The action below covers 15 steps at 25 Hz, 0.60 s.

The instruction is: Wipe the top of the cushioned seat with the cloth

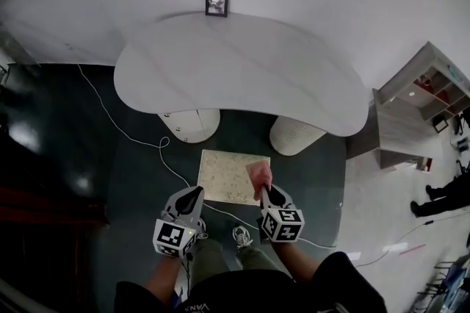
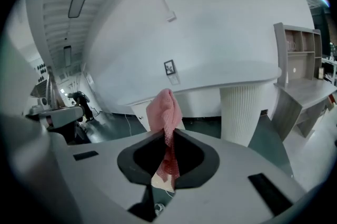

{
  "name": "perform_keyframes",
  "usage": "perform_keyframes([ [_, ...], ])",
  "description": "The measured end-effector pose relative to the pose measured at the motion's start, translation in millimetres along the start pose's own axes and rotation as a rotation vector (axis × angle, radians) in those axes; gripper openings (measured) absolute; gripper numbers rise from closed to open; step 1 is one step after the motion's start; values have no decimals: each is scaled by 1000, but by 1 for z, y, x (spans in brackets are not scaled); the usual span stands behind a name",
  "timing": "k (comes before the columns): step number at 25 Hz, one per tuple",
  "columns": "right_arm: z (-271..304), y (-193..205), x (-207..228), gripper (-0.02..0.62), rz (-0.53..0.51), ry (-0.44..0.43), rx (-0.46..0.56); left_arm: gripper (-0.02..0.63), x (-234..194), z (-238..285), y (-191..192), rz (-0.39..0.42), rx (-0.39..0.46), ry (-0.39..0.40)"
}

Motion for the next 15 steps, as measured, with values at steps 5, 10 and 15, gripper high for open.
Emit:
perform_keyframes([
  [5, -31, -26, -38, 38, -37, -112, 49, 20, 7, -38, -21, 27, 12, -47],
  [10, -49, -44, -69, 38, -80, -216, 88, 20, 6, -68, -45, 90, 25, -85],
  [15, -62, -67, -89, 38, -111, -280, 146, 20, 2, -94, -71, 156, 59, -133],
])
Point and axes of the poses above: the fingertips, and each gripper's own axes: z forward along the fingers, x to its right, y out of its underside, the point moved 7 cm from there along -z, backward along the fingers, and after that the axes turned 9 degrees about y, right-handed, at the moved point
